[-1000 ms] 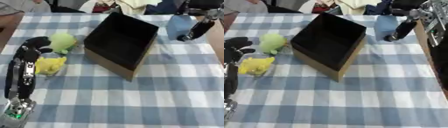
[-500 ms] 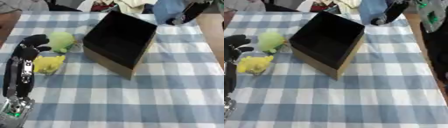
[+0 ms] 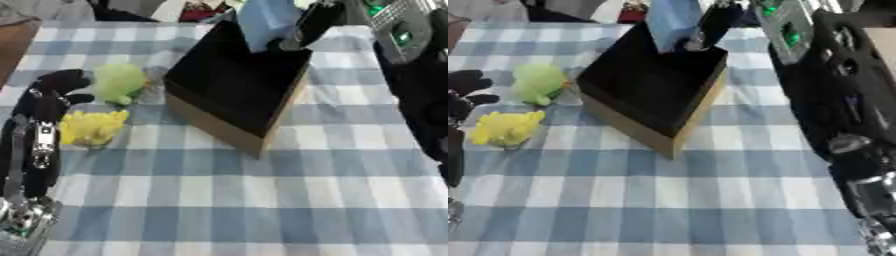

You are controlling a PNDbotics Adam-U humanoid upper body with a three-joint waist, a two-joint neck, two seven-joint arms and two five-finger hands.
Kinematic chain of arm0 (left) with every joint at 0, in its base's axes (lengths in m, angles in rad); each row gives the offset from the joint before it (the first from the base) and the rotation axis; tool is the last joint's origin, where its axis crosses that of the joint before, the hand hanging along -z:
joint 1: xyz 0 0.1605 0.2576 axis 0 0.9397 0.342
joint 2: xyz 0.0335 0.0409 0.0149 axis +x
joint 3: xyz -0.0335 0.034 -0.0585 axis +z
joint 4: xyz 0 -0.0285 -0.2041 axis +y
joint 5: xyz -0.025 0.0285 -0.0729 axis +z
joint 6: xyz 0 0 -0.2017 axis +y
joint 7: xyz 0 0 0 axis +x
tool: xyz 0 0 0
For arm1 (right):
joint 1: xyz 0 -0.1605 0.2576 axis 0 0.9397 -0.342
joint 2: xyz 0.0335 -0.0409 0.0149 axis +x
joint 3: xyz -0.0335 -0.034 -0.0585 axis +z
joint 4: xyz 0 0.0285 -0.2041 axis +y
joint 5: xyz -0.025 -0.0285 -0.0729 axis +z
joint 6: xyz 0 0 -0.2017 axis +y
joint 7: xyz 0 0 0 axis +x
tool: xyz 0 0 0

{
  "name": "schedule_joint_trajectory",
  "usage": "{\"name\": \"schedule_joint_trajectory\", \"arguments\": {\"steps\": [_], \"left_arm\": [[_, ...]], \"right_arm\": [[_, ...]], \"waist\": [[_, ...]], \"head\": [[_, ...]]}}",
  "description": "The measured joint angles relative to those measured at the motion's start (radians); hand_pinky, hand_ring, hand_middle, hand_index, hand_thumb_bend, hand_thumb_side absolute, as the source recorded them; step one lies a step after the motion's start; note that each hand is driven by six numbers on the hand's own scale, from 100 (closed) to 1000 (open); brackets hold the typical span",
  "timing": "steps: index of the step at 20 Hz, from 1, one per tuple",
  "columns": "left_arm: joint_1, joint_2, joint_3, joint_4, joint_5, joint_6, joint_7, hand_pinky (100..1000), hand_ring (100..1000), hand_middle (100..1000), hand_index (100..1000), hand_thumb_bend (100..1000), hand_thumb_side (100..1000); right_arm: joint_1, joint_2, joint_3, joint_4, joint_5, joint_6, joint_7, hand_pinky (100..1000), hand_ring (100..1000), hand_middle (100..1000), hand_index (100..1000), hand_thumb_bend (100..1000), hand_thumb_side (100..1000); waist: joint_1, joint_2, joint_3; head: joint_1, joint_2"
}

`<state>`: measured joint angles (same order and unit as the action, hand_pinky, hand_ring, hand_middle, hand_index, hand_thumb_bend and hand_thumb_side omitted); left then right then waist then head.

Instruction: Pick up objects on the table and place them in the box.

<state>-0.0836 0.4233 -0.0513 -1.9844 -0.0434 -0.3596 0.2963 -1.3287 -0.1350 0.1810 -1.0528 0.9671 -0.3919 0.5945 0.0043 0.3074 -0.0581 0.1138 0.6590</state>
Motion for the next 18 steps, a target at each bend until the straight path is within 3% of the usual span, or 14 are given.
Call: {"name": "schedule_joint_trajectory", "arguments": {"steps": [13,18], "left_arm": [[-0.01,0.0,0.0,0.0,0.0,-0.005,-0.006,701,780,745,797,100,835],[-0.011,0.0,0.0,0.0,0.001,-0.005,-0.008,701,780,745,798,100,836]], "right_arm": [[0.017,0.078,0.023,0.107,0.128,-0.003,-0.021,805,821,457,557,100,183],[0.031,0.089,0.016,0.135,0.209,0.028,-0.073,811,828,462,567,100,182]], "waist": [[-0.001,0.008,0.011],[-0.001,0.008,0.015]], "head": [[-0.014,0.0],[-0.015,-0.002]]}}
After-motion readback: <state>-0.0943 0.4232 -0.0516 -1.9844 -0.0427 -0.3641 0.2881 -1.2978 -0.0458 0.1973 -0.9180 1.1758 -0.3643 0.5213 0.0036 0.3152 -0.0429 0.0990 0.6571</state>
